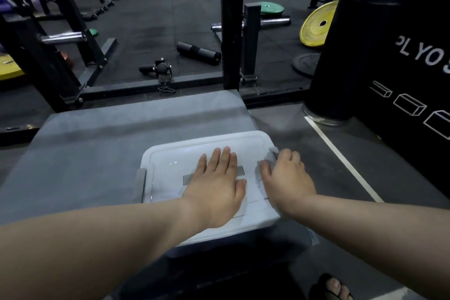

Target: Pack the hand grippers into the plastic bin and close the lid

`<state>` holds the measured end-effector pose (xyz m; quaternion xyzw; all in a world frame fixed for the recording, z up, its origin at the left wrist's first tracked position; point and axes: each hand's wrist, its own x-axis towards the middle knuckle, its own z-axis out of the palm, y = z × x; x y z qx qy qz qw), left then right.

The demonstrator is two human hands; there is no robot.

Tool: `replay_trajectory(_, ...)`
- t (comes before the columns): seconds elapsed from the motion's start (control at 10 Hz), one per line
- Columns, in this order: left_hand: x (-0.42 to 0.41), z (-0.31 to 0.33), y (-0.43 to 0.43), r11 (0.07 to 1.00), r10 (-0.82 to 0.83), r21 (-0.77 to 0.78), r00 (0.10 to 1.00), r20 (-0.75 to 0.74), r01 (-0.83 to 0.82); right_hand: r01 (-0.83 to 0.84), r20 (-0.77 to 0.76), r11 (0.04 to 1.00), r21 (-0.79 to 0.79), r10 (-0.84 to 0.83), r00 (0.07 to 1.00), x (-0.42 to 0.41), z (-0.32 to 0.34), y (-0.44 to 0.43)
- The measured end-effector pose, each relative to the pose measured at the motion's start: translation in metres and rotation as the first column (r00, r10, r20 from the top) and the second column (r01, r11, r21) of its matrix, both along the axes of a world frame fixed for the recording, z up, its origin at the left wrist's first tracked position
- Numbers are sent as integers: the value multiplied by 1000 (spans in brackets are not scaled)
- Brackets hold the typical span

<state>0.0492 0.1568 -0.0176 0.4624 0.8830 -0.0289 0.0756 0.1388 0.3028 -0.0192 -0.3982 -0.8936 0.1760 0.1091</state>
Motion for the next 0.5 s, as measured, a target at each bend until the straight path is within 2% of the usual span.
replay_trajectory(0.1,-1,3,-3,1000,-18,-9,1000,26,18,-30,79,996,80,23,997,-1,1,-6)
replay_trajectory(0.2,0,6,-19,995,-91,-38,995,35,93,-131,228,966,221,80,970,1,4,-6)
replay_trajectory(0.3,5,14,-43,982,-162,-88,986,29,164,-283,427,922,264,151,892,10,13,-4)
replay_trajectory(0.4,11,7,-78,975,-203,-87,979,2,202,-449,534,857,253,263,803,19,30,-4)
replay_trajectory(0.5,16,-11,-118,982,-177,-104,962,-208,158,-570,564,758,318,332,756,39,33,-17)
